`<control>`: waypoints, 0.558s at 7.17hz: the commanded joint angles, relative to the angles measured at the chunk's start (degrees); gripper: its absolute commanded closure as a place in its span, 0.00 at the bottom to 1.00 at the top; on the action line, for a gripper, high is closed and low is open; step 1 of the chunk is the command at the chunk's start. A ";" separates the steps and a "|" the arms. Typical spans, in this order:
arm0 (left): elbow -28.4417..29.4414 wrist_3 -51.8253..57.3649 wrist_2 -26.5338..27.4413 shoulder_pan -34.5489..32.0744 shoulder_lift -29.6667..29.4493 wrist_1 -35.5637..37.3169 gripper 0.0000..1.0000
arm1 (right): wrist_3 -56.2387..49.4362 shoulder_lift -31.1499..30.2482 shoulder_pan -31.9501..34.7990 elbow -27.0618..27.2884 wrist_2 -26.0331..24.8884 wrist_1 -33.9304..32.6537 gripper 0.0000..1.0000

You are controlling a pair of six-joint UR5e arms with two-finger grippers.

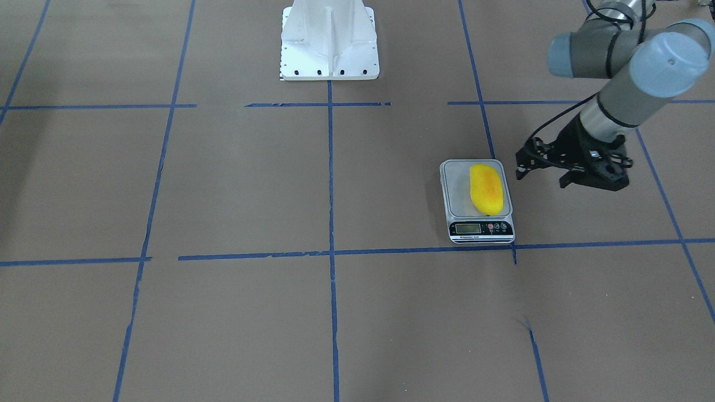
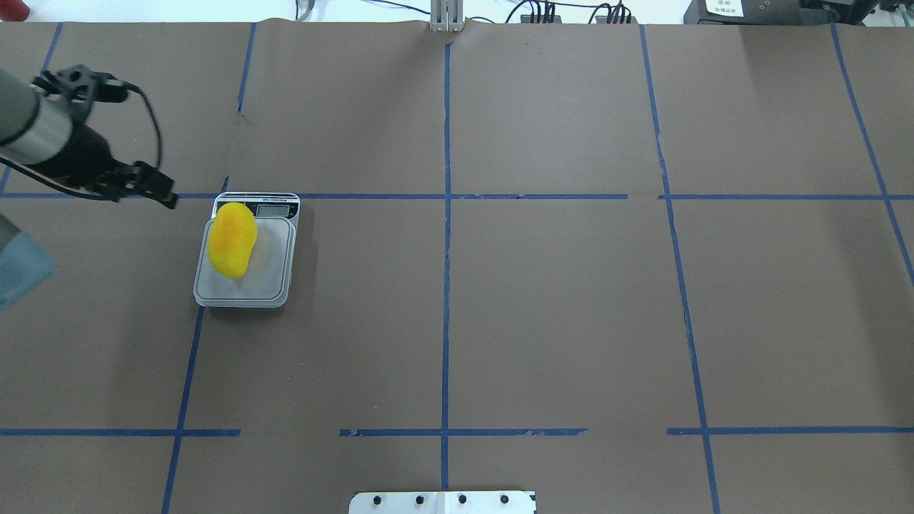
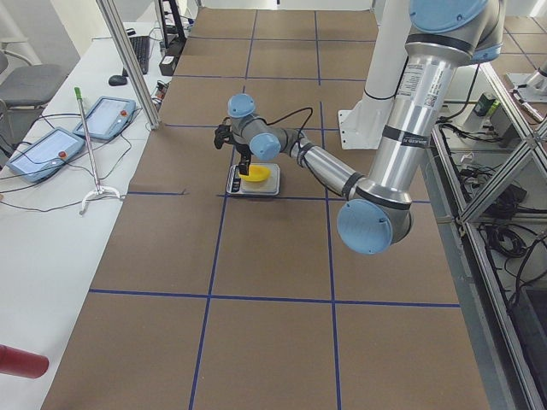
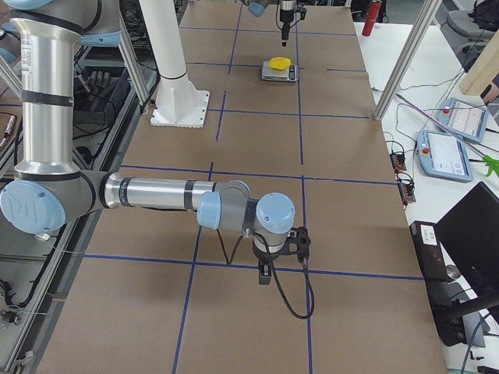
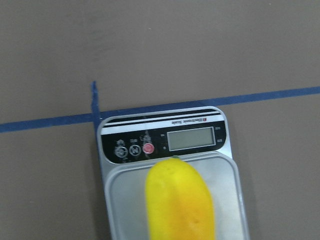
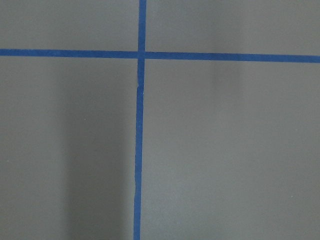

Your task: Weigh mango

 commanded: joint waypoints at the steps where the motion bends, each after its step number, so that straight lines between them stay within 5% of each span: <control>1: 1.20 15.36 -1.63 -14.45 9.18 0.70 0.00 | 0.00 0.09 0.00 0.00 0.00 0.00 0.00; 4: 5.77 38.04 -3.58 -28.21 11.25 14.81 0.00 | 0.00 0.00 0.00 0.00 0.00 0.00 0.00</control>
